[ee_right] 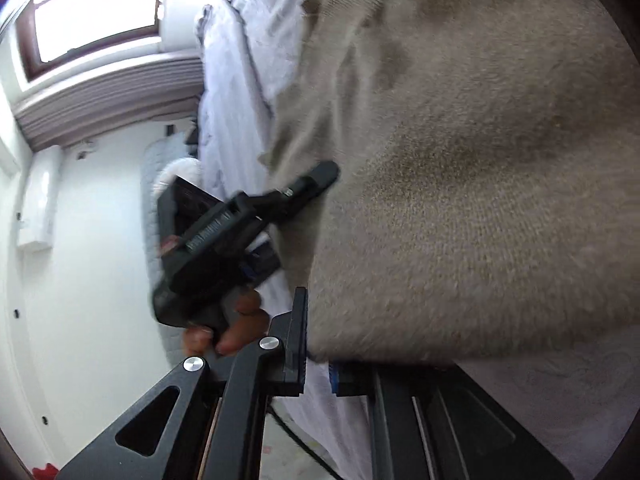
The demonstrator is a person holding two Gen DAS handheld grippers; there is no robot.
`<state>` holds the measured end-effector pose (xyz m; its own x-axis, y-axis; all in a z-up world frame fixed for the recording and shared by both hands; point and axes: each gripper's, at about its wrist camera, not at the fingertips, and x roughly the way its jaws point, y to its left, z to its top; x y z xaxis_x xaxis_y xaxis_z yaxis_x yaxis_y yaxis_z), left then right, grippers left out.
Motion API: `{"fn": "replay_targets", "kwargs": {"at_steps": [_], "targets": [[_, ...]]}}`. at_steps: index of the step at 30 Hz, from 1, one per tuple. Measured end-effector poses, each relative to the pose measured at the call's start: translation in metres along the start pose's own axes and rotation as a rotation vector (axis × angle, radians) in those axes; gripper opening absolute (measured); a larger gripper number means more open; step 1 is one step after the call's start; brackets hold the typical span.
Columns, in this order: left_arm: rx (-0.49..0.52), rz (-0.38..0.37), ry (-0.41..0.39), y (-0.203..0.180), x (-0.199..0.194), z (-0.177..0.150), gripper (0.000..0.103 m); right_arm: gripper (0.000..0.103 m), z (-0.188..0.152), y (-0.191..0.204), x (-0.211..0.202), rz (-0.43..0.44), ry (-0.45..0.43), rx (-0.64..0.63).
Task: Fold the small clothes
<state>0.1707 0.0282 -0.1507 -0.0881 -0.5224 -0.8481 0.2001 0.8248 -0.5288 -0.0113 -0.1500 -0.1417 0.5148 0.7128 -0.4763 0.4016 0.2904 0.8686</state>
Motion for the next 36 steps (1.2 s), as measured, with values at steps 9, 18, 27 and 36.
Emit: {"fn": "replay_targets", "kwargs": {"at_steps": [9,18,27,36], "targets": [[0.134,0.122,-0.148,-0.063,-0.035,-0.007,0.027,0.012,-0.018,-0.01,-0.065,-0.125,0.014,-0.111],[0.453,0.178,-0.2,-0.238,-0.023,-0.005,0.026,0.012,0.009,-0.046,-0.183,-0.167,-0.226,-0.065],[0.628,0.314,0.001,-0.329,0.125,-0.024,0.027,0.012,0.053,-0.108,-0.222,-0.102,-0.313,0.041],[0.634,0.146,-0.176,-0.322,0.039,-0.051,0.093,0.022,0.075,-0.152,-0.233,0.099,-0.318,0.171]]}}
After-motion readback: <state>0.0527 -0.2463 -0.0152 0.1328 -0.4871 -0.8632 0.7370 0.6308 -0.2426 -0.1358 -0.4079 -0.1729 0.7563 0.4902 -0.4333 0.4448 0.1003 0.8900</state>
